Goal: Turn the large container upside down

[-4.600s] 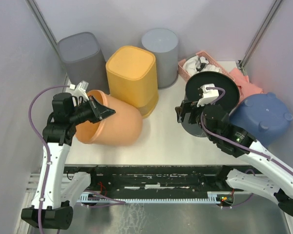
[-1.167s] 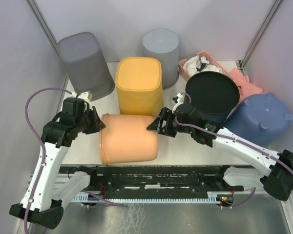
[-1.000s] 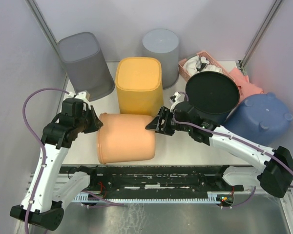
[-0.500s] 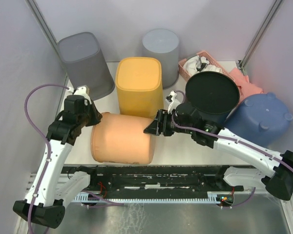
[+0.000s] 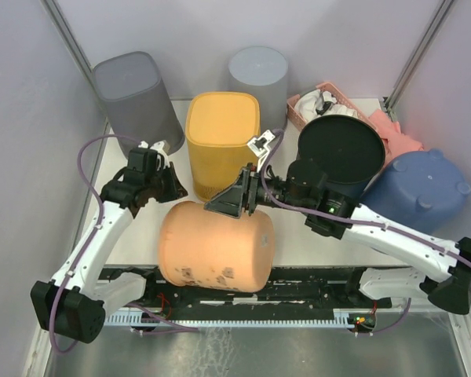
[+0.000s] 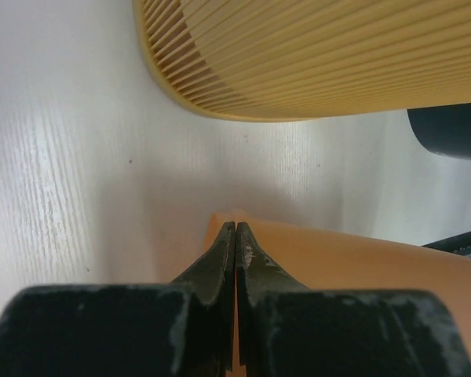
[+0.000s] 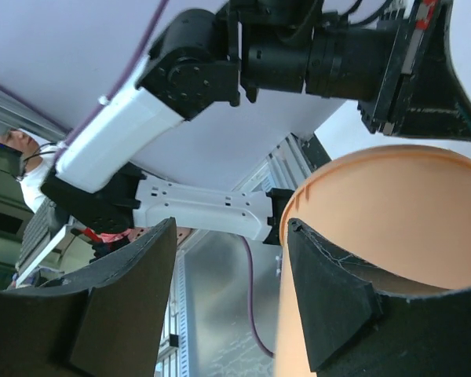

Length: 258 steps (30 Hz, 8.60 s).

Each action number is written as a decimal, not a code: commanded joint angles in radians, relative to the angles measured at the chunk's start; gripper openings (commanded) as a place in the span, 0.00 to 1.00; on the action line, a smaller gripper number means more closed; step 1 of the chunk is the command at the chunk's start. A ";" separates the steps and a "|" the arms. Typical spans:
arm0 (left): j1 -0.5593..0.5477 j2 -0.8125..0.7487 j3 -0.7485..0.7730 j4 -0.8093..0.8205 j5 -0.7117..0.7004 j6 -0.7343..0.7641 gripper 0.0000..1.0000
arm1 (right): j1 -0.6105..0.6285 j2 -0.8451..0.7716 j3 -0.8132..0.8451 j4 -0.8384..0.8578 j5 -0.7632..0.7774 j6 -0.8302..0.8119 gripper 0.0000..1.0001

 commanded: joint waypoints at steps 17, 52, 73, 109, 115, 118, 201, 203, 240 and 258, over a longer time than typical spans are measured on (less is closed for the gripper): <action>0.001 0.031 0.364 -0.056 -0.027 0.097 0.39 | 0.076 -0.142 0.016 -0.602 0.706 -0.272 0.92; -0.091 -0.270 -0.017 -0.103 0.211 0.109 0.45 | 0.076 -0.554 -0.488 -0.436 0.560 0.216 0.82; -0.090 -0.232 -0.101 -0.099 -0.046 0.059 0.24 | 0.075 -0.265 -0.223 -0.141 0.190 0.035 0.60; -0.052 0.087 -0.029 0.150 -0.226 -0.149 0.31 | 0.085 0.164 -0.142 0.236 0.242 0.011 0.62; 0.014 0.167 0.253 0.052 -0.242 -0.056 0.38 | 0.084 0.087 0.011 -0.025 0.271 -0.171 0.68; 0.021 0.165 0.415 -0.022 -0.286 -0.013 0.44 | 0.086 0.013 0.024 -0.176 0.277 -0.312 0.74; 0.021 -0.260 0.158 0.057 -0.111 0.179 0.78 | 0.211 -0.247 0.024 -0.543 1.620 -0.641 0.99; 0.020 -0.260 0.150 0.060 -0.108 0.176 0.78 | 0.211 -0.248 0.026 -0.543 1.618 -0.630 0.99; 0.020 -0.360 0.047 0.134 -0.246 0.115 0.83 | 0.209 -0.258 -0.008 -0.572 1.600 -0.514 0.99; 0.021 -0.372 0.032 0.145 -0.248 0.094 0.83 | 0.209 -0.272 -0.009 -0.592 1.602 -0.492 0.99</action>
